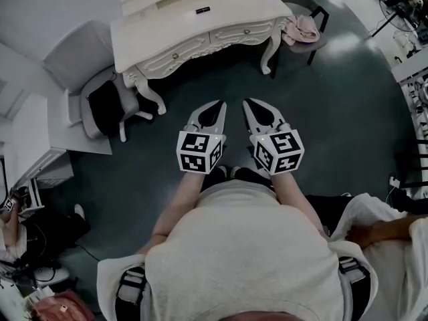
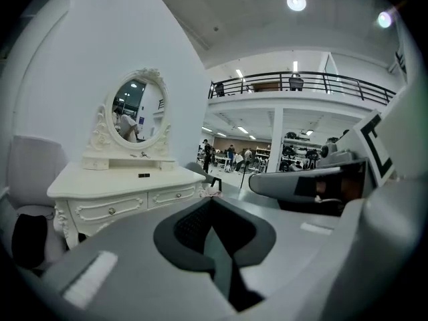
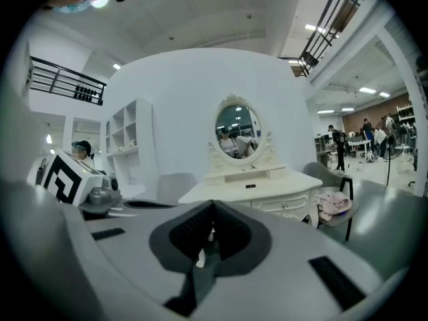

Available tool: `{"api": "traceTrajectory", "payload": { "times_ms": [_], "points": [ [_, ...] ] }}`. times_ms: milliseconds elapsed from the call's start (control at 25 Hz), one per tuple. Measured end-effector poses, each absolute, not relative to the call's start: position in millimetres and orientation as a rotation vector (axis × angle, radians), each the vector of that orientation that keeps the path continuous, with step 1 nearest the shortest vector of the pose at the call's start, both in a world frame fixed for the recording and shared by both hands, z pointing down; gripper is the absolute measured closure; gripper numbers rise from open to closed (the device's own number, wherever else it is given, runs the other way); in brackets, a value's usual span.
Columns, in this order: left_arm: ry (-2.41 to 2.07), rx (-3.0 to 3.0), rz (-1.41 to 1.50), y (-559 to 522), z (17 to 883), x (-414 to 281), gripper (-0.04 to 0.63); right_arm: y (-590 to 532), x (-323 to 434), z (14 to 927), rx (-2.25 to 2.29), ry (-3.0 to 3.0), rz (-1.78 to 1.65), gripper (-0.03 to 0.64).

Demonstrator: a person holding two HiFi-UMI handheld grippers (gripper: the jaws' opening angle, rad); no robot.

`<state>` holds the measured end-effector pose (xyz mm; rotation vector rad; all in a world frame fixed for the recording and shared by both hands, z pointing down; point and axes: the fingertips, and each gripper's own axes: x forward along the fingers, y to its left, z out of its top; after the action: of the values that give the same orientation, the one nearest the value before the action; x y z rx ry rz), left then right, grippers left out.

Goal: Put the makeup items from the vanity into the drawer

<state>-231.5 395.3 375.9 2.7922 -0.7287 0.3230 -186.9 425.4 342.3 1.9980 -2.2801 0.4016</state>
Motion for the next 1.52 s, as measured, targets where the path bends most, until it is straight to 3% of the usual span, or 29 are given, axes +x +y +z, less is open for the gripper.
{"api": "traceTrajectory", "payload": {
  "times_ms": [720,1520],
  "points": [
    [-0.765,2.75,0.388,395.3,403.2,-187.5,0.586,429.6,-151.4,370.5,1.943,-2.319,0.477,0.609],
    [-0.71,2.762,0.259,140.0,371.1,-129.8,0.586,183.8,-99.0,352.5,1.953,-2.307,0.381,0.609]
  ]
}}
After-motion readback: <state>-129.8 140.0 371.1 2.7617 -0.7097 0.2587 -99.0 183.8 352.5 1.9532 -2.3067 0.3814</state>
